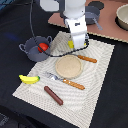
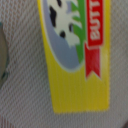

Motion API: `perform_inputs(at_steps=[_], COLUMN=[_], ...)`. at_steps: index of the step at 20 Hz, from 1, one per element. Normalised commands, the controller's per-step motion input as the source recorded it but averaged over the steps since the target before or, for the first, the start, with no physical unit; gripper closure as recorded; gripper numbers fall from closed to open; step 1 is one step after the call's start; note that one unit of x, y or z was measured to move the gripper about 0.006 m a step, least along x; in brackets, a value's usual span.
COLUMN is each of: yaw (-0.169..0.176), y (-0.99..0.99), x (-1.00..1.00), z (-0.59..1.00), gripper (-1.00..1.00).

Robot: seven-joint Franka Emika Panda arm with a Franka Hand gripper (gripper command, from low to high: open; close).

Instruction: Interact with the objects in diverse but meaningful ways.

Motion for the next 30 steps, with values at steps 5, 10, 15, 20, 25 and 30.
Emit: perform_inputs(at_steps=[5,10,15,20,25,30], yaw=[0.057,0.059,0.055,0.048,0.03,0.0], y=[0.31,0.22,0.18,0.18,0.14,-0.08], x=[0.19,0.22,0.23,0.26,0.16,0.24], z=[-0.07,0.0,0.0,0.03,0.86,1.0], gripper=[1.0,1.0,1.0,1.0,1.0,1.0])
